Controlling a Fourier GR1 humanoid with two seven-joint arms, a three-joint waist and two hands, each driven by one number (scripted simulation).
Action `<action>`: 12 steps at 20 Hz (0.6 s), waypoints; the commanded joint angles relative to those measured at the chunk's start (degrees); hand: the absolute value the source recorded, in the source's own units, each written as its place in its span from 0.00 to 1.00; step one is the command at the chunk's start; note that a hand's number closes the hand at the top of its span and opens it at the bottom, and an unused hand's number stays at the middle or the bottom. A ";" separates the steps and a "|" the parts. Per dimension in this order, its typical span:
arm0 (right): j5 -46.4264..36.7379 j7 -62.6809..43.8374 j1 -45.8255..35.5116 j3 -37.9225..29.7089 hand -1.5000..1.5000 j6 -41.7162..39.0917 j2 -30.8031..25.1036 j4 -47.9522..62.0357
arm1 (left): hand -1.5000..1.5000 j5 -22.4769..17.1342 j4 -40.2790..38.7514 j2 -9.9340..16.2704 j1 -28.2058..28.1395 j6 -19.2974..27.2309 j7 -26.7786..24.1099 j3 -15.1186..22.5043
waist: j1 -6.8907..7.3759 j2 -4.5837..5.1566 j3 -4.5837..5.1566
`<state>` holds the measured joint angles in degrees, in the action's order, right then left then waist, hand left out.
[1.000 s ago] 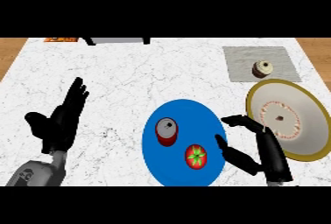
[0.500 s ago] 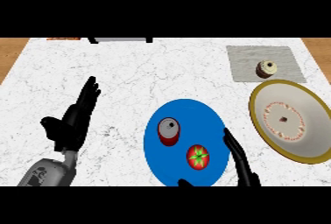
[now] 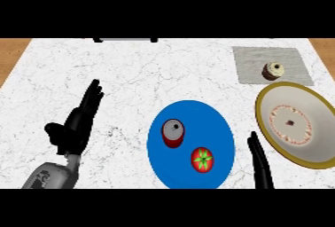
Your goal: Pick the tomato from the plate and place it in the bowl
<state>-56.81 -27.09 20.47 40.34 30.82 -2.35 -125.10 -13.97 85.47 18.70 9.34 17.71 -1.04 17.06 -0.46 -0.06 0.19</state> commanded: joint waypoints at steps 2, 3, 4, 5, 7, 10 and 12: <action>-4.51 -17.36 -4.81 -0.24 0.00 -13.85 2.26 -4.44 | 0.50 1.42 2.99 -1.07 -0.71 1.33 2.03 1.05 | 1.00 0.14 -0.06; -4.18 -20.05 -5.79 -0.28 0.00 -17.86 2.28 -6.10 | 0.50 1.06 0.85 -1.47 2.53 0.64 3.50 0.68 | 0.58 0.25 -0.05; -3.20 -21.95 -6.69 -0.85 0.00 -18.29 2.29 -4.43 | 0.50 -0.14 0.65 0.03 1.07 -1.44 0.99 -1.34 | 0.81 0.24 -0.07; -3.48 -23.80 -6.42 1.51 0.00 -16.89 2.30 -2.73 | 0.50 2.78 3.95 -1.55 -0.68 1.94 2.98 1.58 | 0.90 0.05 -0.13; 0.16 -24.04 -5.97 -1.02 0.00 -21.26 2.13 -3.09 | 0.50 0.72 -1.16 -1.37 2.47 -0.82 2.33 -1.55 | 0.30 0.17 -0.15; 0.51 -27.72 -9.12 -0.19 0.00 -20.75 2.33 2.01 | 0.50 1.09 0.93 -1.06 5.12 -1.22 6.35 -2.22 | 0.40 0.08 -0.19; 2.50 -28.60 -9.35 -2.51 0.00 -23.65 1.78 0.22 | 0.50 0.72 3.78 0.24 -3.43 -3.65 1.10 -2.73 | 0.71 0.02 -0.18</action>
<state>-56.91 -53.16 11.43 39.39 10.76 -0.28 -125.19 -12.53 87.18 17.68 9.76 16.52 1.66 16.03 0.16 0.04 0.04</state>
